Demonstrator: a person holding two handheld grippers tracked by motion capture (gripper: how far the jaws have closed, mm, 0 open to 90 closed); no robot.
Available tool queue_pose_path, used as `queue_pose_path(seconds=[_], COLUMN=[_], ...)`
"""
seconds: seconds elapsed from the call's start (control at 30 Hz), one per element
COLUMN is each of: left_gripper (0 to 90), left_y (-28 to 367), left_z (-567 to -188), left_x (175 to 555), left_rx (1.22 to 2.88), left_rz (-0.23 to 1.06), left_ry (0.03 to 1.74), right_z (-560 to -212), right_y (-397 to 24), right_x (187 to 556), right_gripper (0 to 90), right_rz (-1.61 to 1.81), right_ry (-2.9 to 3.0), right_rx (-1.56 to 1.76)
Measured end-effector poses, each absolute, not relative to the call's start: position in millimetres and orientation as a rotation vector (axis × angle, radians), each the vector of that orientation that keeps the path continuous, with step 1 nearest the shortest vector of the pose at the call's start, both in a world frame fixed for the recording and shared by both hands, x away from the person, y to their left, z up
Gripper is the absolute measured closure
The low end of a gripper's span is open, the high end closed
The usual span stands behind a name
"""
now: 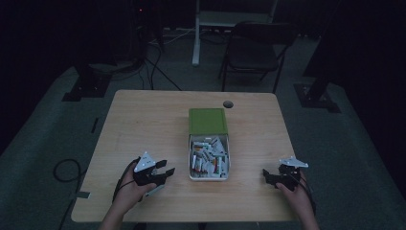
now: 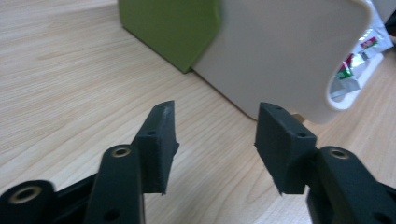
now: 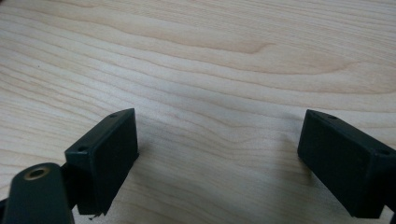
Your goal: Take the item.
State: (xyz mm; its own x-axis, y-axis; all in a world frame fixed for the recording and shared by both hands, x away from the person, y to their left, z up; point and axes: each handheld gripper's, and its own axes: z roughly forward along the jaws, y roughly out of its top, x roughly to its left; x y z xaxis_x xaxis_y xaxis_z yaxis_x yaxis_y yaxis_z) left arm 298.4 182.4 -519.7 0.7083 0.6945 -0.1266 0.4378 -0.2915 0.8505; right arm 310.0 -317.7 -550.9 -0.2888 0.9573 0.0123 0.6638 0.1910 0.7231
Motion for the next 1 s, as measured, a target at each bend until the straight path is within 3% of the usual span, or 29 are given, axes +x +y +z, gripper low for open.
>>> queue_pose_path(seconds=[0.63, 0.77, 1.0], left_gripper=[27.5, 18.9, 15.9], left_y=[159, 153, 145], left_z=[-526, -530, -532], left_x=[285, 282, 276], left_rx=[2.045, 2.071, 2.108], left_rz=[0.226, 0.198, 0.211], left_ry=[0.724, 0.713, 0.692], right_z=[-551, -551, -551], right_y=[-318, -318, -318], right_x=[310, 310, 310], right_gripper=[11.7, 11.7, 11.7], right_rz=[0.878, 0.878, 0.878], right_ry=[2.027, 2.027, 2.027], right_rx=[1.513, 1.513, 1.513])
